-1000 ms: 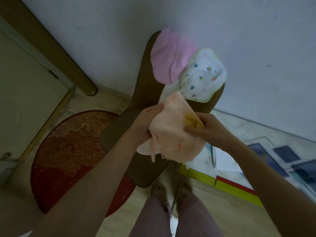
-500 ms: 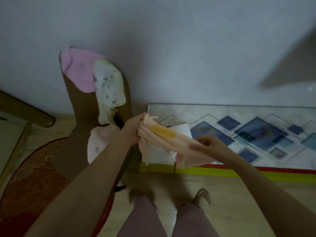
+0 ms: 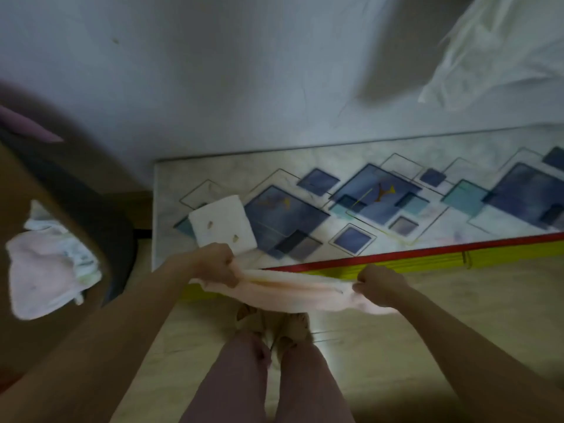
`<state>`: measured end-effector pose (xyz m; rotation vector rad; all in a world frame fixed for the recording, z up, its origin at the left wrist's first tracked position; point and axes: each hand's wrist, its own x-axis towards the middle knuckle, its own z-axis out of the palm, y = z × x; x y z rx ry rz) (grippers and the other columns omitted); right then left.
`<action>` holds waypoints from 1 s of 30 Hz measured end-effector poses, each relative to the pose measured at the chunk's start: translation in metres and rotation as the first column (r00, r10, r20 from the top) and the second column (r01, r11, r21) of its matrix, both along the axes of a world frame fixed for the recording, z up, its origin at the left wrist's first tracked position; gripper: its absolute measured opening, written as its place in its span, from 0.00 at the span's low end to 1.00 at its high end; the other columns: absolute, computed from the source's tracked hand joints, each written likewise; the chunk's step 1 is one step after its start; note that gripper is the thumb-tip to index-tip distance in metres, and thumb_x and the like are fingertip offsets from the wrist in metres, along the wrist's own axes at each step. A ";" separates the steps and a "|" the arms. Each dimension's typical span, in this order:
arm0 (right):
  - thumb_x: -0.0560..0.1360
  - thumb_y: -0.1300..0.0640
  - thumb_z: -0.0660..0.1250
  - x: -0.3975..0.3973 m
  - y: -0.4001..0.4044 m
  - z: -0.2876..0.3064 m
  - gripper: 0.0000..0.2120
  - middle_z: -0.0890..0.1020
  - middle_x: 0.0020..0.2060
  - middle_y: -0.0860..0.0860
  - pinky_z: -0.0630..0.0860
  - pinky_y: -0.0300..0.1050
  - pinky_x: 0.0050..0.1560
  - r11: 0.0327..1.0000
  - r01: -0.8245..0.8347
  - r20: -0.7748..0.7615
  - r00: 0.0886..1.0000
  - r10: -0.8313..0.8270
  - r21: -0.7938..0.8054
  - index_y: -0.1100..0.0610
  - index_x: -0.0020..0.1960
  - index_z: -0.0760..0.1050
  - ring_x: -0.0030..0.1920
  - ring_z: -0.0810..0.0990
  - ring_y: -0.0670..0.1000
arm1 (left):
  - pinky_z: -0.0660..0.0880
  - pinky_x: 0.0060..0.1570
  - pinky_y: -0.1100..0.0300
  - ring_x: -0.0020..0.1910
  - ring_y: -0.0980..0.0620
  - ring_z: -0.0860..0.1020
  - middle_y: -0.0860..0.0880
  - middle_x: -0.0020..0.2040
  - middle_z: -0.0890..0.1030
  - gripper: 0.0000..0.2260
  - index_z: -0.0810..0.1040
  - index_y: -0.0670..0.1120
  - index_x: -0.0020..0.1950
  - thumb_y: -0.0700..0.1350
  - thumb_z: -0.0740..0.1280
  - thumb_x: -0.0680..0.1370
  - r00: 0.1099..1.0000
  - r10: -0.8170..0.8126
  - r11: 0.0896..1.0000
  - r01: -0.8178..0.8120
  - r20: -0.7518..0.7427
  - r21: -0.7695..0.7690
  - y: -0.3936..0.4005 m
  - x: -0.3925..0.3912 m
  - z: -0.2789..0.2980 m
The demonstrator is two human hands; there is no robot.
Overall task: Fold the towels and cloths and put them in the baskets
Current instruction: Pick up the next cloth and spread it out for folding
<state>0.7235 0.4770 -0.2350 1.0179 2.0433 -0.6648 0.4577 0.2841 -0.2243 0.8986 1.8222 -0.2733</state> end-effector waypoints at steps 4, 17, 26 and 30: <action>0.78 0.63 0.58 -0.001 0.011 -0.041 0.10 0.81 0.49 0.62 0.80 0.57 0.45 0.942 0.334 -0.115 0.935 -0.336 -0.041 0.65 0.54 0.76 0.50 0.81 0.64 | 0.66 0.36 0.59 0.39 0.49 0.74 0.47 0.38 0.77 0.10 0.75 0.46 0.35 0.48 0.65 0.75 0.982 -0.151 0.977 0.165 -0.110 0.135 0.040 0.004 -0.033; 0.81 0.61 0.57 -0.041 0.075 -0.018 0.13 0.76 0.57 0.62 0.72 0.56 0.55 0.721 0.525 -0.711 0.701 -0.063 0.453 0.65 0.59 0.76 0.67 0.67 0.61 | 0.70 0.35 0.52 0.41 0.39 0.79 0.41 0.41 0.81 0.07 0.76 0.44 0.48 0.41 0.63 0.72 0.809 0.263 0.621 0.275 -0.526 0.734 0.134 -0.023 -0.018; 0.77 0.65 0.60 0.008 0.053 -0.194 0.19 0.70 0.65 0.65 0.58 0.55 0.72 0.872 0.396 -0.454 0.858 -0.240 0.288 0.65 0.67 0.68 0.70 0.61 0.66 | 0.68 0.37 0.56 0.47 0.44 0.79 0.46 0.46 0.79 0.06 0.76 0.45 0.50 0.39 0.66 0.75 0.837 -0.243 0.852 0.426 -0.491 0.305 0.110 0.045 -0.178; 0.78 0.59 0.60 0.039 0.031 -0.270 0.20 0.71 0.65 0.63 0.62 0.50 0.68 0.917 0.382 -0.186 0.915 -0.358 0.114 0.64 0.68 0.68 0.67 0.67 0.62 | 0.72 0.22 0.64 0.22 0.50 0.77 0.47 0.27 0.78 0.18 0.80 0.44 0.29 0.37 0.82 0.45 0.899 -0.295 0.875 0.391 -0.323 0.287 0.075 0.081 -0.266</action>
